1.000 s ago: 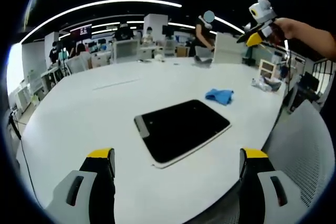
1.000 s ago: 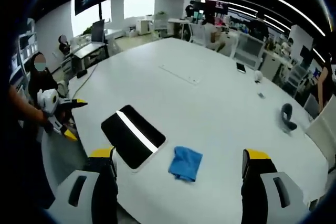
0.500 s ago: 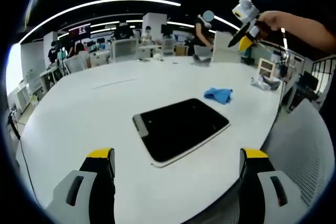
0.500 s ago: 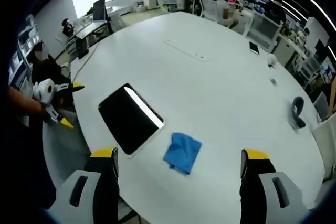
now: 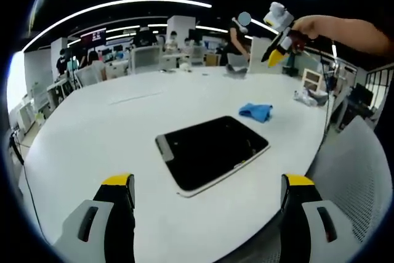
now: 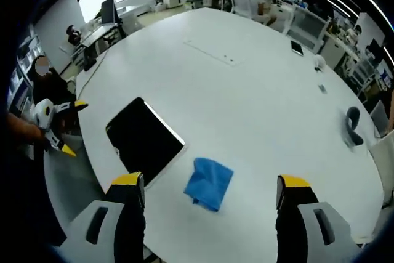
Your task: Wipe the mirror surface with the cleaning cloth until all visible marks leave the cleaned area.
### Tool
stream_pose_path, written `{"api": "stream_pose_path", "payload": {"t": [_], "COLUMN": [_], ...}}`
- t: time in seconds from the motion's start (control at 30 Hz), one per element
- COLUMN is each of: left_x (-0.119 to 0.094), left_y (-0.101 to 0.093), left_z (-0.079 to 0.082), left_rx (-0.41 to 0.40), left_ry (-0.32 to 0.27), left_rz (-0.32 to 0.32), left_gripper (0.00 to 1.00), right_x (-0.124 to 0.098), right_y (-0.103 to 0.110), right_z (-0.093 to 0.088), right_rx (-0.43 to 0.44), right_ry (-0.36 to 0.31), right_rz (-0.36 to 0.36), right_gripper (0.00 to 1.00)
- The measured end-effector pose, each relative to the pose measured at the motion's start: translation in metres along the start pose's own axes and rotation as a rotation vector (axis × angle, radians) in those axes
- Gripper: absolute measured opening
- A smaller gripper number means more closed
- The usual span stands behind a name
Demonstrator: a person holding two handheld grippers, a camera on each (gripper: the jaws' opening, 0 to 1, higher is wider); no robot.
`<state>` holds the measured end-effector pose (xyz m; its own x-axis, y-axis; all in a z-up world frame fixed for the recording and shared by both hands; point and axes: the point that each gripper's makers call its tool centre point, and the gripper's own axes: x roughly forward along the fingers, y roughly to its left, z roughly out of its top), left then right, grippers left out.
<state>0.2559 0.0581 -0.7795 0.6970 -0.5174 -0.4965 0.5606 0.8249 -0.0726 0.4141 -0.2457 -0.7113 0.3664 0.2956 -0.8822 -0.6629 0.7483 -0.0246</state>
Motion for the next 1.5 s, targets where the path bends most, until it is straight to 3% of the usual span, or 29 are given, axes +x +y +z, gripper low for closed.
{"api": "stream_pose_path", "payload": {"t": [0.1,0.17,0.3,0.33,0.53,0.7,1.07,1.5], "left_x": [0.0,0.0,0.0,0.0,0.001,0.001,0.001,0.001], "left_y": [0.001,0.001,-0.001,-0.001,-0.002,-0.003,0.0,0.0], "left_z": [0.0,0.0,0.0,0.0,-0.001,-0.003,-0.005,-0.004], "left_rx": [-0.005,-0.007,-0.009,-0.008,0.001,0.002,0.011,0.007], "left_ry": [-0.001,-0.003,-0.001,0.0,0.006,0.012,0.022,0.015], "left_rz": [0.002,0.003,-0.005,-0.006,-0.011,-0.016,-0.001,-0.003], "left_gripper": [0.99,0.99,0.99,0.99,0.99,0.99,0.99,0.99], "right_x": [0.012,0.02,0.036,0.04,0.06,0.079,0.116,0.134], "right_y": [0.001,-0.003,-0.006,-0.005,-0.002,0.002,-0.005,-0.014], "right_z": [-0.005,-0.005,-0.012,-0.01,-0.021,-0.034,-0.063,-0.068], "right_rx": [0.007,-0.022,-0.048,-0.049,-0.029,0.003,0.04,0.099], "right_ry": [0.008,-0.023,-0.047,-0.076,-0.104,-0.089,-0.037,-0.04], "right_rz": [-0.002,-0.026,-0.041,-0.039,-0.017,0.021,0.009,-0.028], "right_gripper": [0.81,0.76,0.59,0.59,0.54,0.47,0.3,0.14]}}
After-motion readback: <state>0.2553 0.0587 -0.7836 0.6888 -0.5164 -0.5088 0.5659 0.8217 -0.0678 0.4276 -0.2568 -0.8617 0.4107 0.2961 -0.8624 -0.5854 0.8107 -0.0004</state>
